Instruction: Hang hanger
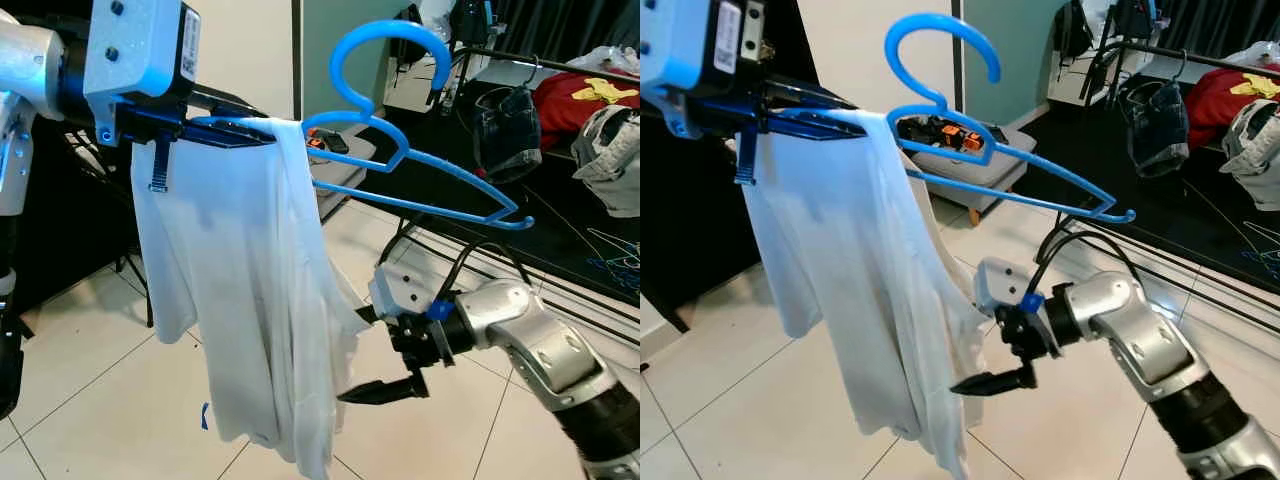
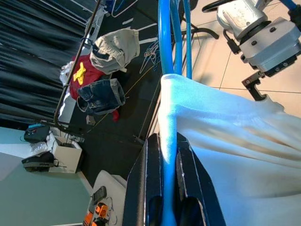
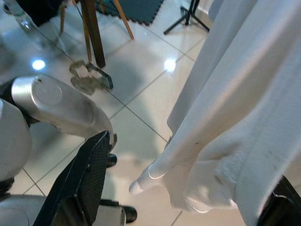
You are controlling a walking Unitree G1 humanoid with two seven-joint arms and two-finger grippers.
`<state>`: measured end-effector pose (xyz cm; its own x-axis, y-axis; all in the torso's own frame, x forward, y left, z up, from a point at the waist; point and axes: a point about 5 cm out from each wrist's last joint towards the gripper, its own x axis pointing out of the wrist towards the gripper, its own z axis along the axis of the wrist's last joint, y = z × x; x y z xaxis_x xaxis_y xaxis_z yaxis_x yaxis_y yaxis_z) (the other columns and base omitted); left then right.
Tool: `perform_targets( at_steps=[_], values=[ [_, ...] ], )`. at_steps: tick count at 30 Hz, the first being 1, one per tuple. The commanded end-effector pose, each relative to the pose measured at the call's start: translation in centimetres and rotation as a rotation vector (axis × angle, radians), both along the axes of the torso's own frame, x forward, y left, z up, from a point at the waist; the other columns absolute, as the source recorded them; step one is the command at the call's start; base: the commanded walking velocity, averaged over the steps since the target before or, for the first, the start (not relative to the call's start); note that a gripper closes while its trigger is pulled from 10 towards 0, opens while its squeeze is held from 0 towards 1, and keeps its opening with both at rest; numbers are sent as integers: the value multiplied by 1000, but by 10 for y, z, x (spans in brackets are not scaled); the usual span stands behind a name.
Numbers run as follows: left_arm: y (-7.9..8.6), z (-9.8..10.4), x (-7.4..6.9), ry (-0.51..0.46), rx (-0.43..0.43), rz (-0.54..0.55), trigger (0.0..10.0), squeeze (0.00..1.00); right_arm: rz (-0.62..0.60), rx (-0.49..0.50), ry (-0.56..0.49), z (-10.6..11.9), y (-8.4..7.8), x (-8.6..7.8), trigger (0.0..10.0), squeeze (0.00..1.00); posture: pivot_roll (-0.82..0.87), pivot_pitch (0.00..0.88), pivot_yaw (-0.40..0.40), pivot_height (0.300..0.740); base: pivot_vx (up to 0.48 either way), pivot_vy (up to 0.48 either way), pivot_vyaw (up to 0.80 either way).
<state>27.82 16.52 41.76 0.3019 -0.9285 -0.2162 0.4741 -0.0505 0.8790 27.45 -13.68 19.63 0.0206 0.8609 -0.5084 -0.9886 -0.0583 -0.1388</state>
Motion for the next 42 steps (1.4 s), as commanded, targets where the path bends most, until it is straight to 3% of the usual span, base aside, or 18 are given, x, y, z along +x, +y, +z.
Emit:
perform_targets(
  at_steps=[1,4,5,15,21,34,42],
  values=[
    [-3,5,-3,-19,-18,-20,10000,0,-4,-49,-4,-5,-1,1,10000,0,-49,0,3,740,0,0,0],
    [-3,6,-3,-24,-19,-19,10000,0,-27,-89,-4,-7,-6,3,10000,0,-49,0,2,740,0,0,0],
    [-3,6,-3,-25,-20,-18,10000,0,-31,-104,-3,-7,-8,4,0,0,-51,0,3,740,0,0,0],
    [1,4,-2,-21,-16,-3,10000,0,27,-98,51,1,-17,-4,0,0,-52,0,-2,740,0,0,0],
    [6,1,1,-6,-14,19,10000,0,28,48,69,25,-24,-3,0,0,-54,0,-1,740,0,0,0],
    [14,-2,4,7,-33,53,10000,0,25,108,91,42,-43,-8,0,0,-61,0,2,740,0,0,0],
    [26,-8,7,58,-40,100,10000,0,-42,153,4,66,-58,-4,0,0,-57,0,7,740,0,0,0]
  ],
)
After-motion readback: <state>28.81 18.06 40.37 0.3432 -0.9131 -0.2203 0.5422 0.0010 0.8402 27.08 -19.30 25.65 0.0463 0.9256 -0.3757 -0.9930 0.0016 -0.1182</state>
